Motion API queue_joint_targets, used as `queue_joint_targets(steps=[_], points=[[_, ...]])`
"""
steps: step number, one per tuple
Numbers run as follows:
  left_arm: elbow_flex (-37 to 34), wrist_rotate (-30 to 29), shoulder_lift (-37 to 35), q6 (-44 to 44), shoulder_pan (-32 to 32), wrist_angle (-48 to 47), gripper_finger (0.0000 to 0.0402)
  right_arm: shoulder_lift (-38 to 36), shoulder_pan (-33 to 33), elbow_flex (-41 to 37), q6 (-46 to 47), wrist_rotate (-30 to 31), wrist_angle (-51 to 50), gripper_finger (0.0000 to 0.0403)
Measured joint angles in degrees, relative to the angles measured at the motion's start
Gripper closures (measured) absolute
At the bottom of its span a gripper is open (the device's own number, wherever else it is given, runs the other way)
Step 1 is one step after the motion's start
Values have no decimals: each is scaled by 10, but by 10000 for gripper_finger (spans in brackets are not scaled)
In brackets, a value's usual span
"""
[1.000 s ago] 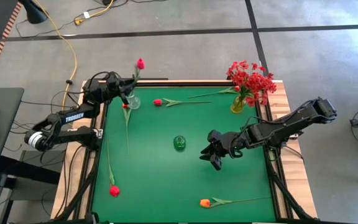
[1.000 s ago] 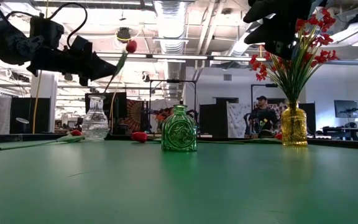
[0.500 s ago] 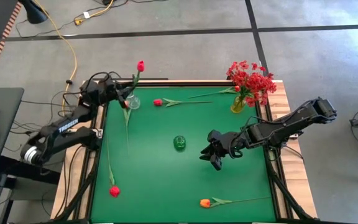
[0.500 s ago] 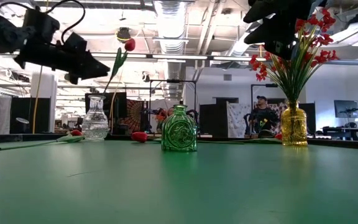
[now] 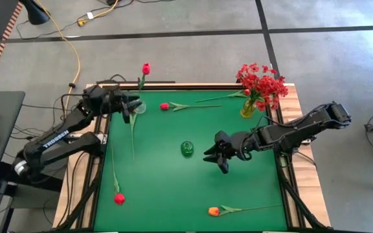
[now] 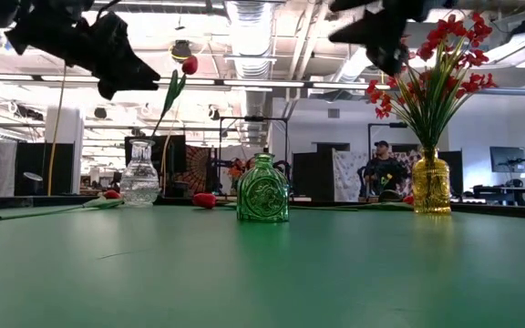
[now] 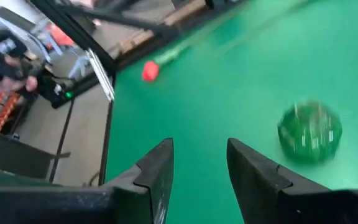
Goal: Sort flowers into vase by color
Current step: Put the bottom red tulip into the transparent vase
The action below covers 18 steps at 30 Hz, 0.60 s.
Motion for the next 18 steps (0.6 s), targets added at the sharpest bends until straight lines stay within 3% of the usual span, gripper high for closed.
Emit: queue_joint_targets(steps=[6, 11, 18], points=[[5, -83, 1, -51, -135, -75, 253, 0, -30, 0, -57, 0, 47, 228], [5, -134, 2, -100, -249, -84, 253, 0, -46, 0, -79, 0, 51, 228], [5, -150, 8, -203, -420, -121, 253, 0, -52, 0, -89, -1, 52, 228]])
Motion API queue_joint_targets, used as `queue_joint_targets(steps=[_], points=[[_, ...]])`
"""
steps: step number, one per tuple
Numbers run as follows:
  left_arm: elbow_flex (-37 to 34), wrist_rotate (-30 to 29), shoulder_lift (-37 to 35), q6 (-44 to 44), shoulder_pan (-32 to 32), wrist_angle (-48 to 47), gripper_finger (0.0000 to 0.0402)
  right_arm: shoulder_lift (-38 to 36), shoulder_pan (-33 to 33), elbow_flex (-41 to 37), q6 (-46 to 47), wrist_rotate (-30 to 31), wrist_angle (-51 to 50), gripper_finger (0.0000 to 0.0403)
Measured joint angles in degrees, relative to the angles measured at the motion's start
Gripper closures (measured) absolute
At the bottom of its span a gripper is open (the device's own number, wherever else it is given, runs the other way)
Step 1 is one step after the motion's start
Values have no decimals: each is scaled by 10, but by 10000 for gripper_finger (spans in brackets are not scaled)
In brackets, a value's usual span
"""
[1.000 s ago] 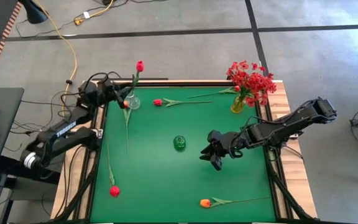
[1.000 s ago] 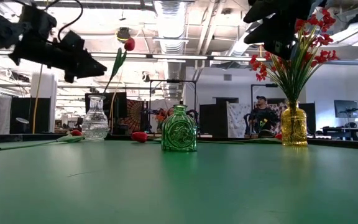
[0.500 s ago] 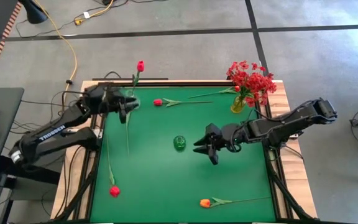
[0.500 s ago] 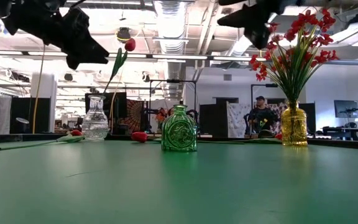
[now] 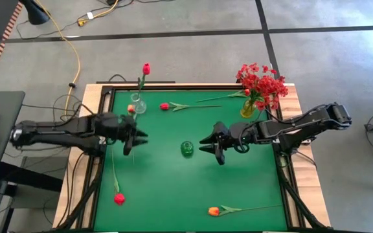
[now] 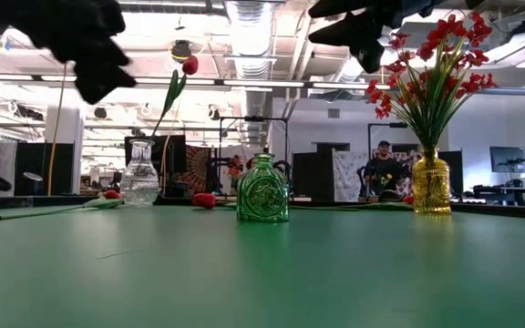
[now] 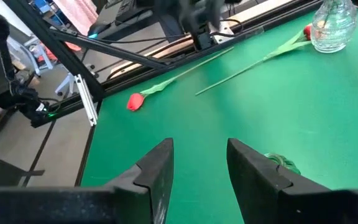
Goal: Sort flowers into vase by color
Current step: Put the bottom red tulip into the transparent vase
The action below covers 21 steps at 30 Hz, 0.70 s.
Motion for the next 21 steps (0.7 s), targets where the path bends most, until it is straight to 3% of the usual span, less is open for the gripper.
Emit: queue_joint_targets(steps=[4, 11, 15, 21], points=[[0, 4, 10, -40, -109, -16, 253, 0, 0, 0, -17, -15, -1, 228], [44, 24, 78, -4, -276, -139, 253, 0, 1, 0, -37, -21, -3, 228], [71, 35, 150, 38, -337, -216, 253, 0, 5, 0, -58, -21, -5, 228], [75, 52, 276, 66, -385, -231, 253, 0, 14, 0, -60, -21, -7, 228]])
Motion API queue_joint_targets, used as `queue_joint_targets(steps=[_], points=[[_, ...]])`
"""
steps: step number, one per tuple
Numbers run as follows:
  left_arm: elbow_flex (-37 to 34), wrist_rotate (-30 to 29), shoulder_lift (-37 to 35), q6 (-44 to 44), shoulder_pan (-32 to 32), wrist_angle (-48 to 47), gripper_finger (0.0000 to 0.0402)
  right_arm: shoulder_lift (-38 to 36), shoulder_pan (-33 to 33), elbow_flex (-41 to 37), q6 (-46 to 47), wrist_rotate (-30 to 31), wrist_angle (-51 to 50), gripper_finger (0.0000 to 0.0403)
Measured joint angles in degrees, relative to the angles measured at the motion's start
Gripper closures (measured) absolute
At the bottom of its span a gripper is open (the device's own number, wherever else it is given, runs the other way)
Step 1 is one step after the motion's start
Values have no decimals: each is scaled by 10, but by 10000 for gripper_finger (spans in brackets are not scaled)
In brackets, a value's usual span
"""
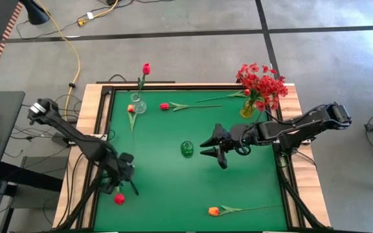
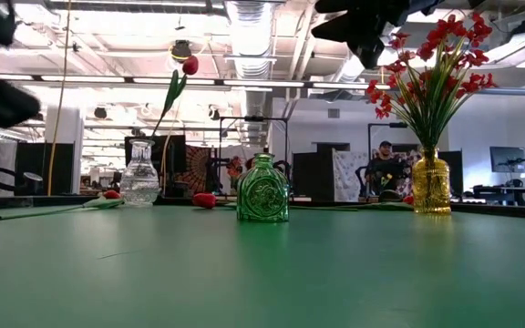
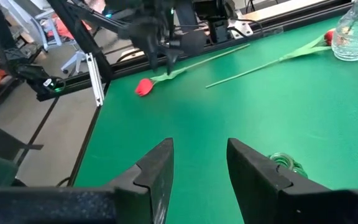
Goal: Sort flowers into vase by color
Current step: Put the bottom red tulip into the transparent vase
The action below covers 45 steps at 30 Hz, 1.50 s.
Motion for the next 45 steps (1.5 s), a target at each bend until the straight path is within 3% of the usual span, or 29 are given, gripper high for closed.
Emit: queue_joint_targets(steps=[6, 14, 22, 32, 41, 45], points=[[12, 28, 90, 43, -18, -7, 253, 0, 12, 0, 0, 0, -2, 228], [86, 18, 123, 153, -24, -59, 253, 0, 14, 0, 0, 0, -4, 228], [89, 26, 175, 220, -55, -139, 253, 0, 18, 0, 0, 2, -4, 228], [88, -19, 188, 282, -69, -134, 253, 0, 33, 0, 0, 7, -8, 228], [88, 18, 240, 325, -77, -131, 253, 0, 36, 0, 5, 9, -7, 228], [90, 7, 279, 327, -86, -128, 253, 0, 37, 0, 5, 9, -7, 228]])
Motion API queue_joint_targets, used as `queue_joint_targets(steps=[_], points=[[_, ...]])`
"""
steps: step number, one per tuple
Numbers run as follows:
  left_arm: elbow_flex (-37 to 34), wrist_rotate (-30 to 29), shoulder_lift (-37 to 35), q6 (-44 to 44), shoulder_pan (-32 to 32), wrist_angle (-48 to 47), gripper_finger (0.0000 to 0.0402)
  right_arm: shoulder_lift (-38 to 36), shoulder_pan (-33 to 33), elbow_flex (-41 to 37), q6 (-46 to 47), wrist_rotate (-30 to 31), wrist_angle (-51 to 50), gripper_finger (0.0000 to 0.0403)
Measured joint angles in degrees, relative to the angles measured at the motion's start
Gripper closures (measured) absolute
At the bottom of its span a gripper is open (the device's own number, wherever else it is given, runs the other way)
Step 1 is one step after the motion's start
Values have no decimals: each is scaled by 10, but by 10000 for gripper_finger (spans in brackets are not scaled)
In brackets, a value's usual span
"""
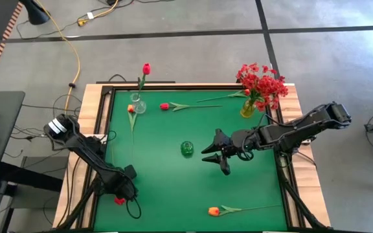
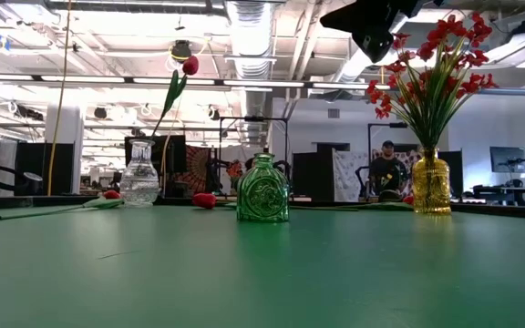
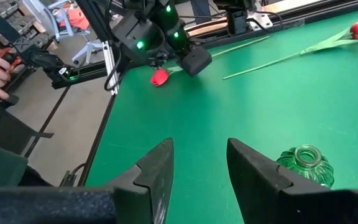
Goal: Sort flowers into vase by color
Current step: Put the bottom red tulip into the transparent vase
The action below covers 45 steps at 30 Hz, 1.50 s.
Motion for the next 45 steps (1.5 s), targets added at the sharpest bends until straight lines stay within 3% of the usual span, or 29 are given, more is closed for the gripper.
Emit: queue_joint_targets(steps=[7, 15, 20, 25, 30, 34, 39, 45], points=[[2, -13, -1, -18, 0, 8, 274, 0, 0, 0, 0, 0, 0, 228], [0, -33, -28, -54, 0, 22, 391, 0, -2, 0, 0, 0, -3, 228], [8, -36, -67, -73, 0, 19, 395, 0, -2, 0, 0, -1, -4, 228], [50, -86, -142, -97, 20, 36, 399, 0, -2, 0, 0, -1, -4, 228], [116, -177, -231, -138, 85, 57, 400, 0, -2, 0, 0, -2, -4, 228], [153, -273, -313, -144, 158, 136, 401, 0, -2, 0, 0, -3, -3, 228], [142, -347, -432, -107, 266, 278, 401, 0, -2, 0, 0, -3, 11, 228], [99, -459, -550, -71, 396, 305, 401, 0, -2, 0, 0, 13, 19, 228]])
